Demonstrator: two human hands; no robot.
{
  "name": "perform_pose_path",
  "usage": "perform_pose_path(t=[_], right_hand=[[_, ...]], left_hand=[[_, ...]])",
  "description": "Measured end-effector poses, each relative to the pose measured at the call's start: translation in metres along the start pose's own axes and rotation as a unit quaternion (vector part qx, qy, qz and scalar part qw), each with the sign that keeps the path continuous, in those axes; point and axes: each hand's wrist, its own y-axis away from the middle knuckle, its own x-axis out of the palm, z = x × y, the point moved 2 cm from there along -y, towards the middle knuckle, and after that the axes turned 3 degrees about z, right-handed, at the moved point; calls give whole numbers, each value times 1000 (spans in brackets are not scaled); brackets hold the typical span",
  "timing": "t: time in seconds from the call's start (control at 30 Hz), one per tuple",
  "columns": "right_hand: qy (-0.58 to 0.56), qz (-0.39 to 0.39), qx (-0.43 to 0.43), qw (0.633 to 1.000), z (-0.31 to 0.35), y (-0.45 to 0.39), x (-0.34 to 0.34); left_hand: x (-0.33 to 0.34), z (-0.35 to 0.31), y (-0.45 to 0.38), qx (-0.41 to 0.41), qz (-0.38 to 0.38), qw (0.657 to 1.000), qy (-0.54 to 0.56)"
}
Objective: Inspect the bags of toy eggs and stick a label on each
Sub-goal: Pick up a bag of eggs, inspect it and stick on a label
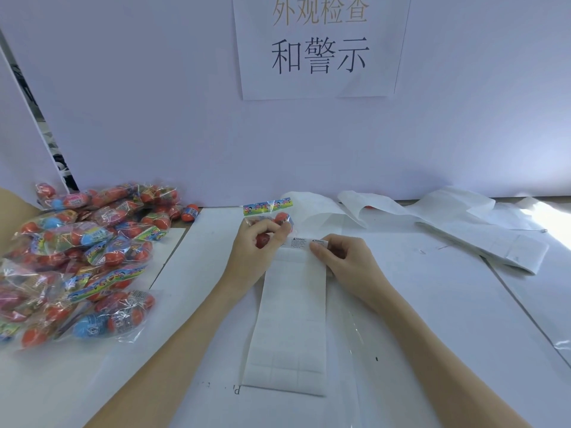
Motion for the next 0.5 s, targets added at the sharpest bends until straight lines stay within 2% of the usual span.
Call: perform_pose_path(t=[0.13,0.27,0.5], right_hand=[[-2,10,-8,1000,1,0,3],[-91,-1,-7,996,0,-1,4],[-85,9,2,996,-2,-1,5]], left_hand=[[-1,3,1,-1,17,1000,-26],[-2,4,-1,-6,-4,1000,-25],[1,1,2,32,28,998,-40]])
